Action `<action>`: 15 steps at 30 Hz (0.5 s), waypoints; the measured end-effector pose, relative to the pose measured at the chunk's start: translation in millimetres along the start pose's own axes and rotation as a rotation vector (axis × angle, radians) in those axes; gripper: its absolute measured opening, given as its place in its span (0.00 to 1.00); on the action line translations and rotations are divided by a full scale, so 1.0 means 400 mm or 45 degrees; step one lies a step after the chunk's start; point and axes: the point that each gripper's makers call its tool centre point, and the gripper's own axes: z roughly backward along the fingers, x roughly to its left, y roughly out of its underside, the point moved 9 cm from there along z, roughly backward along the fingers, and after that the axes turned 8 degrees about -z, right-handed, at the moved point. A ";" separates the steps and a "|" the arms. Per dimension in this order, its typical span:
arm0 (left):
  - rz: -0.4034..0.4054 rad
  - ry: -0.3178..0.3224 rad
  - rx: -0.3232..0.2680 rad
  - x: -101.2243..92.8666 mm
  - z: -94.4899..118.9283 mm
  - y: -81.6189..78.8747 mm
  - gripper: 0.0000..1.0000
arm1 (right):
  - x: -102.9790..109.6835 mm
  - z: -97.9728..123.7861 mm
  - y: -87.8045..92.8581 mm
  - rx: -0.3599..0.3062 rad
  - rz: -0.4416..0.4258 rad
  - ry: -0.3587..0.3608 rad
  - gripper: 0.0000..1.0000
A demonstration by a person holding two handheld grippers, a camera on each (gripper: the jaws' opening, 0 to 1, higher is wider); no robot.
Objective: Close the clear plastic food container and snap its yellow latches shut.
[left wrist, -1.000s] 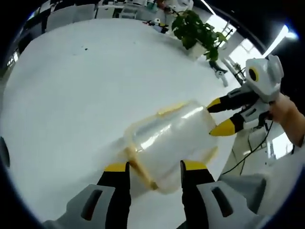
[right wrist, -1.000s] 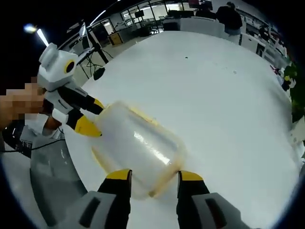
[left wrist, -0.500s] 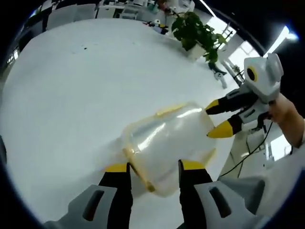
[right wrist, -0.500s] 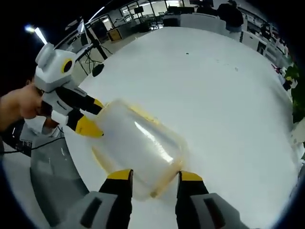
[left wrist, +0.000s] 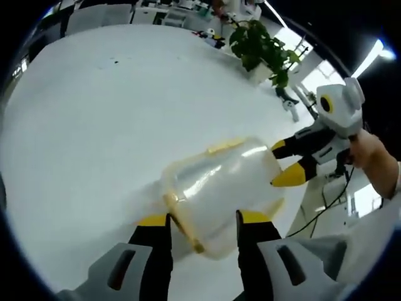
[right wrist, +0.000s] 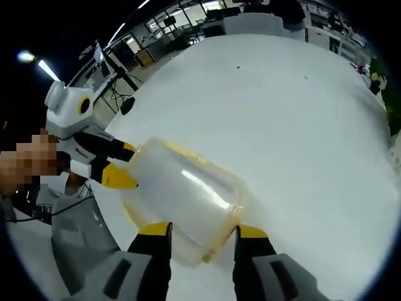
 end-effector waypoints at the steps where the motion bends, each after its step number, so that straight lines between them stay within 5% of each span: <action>1: 0.003 0.004 -0.009 0.002 -0.002 0.000 0.38 | 0.001 0.000 0.001 -0.003 -0.004 0.001 0.36; 5: 0.014 0.000 -0.027 0.000 0.000 0.004 0.39 | 0.003 0.002 0.006 -0.026 -0.010 0.004 0.37; 10: 0.012 -0.008 -0.039 -0.002 0.000 0.005 0.39 | 0.011 0.009 0.002 -0.041 0.123 0.044 0.38; 15: -0.045 0.001 -0.020 -0.009 0.005 0.009 0.39 | 0.001 0.028 0.002 -0.042 0.157 0.061 0.30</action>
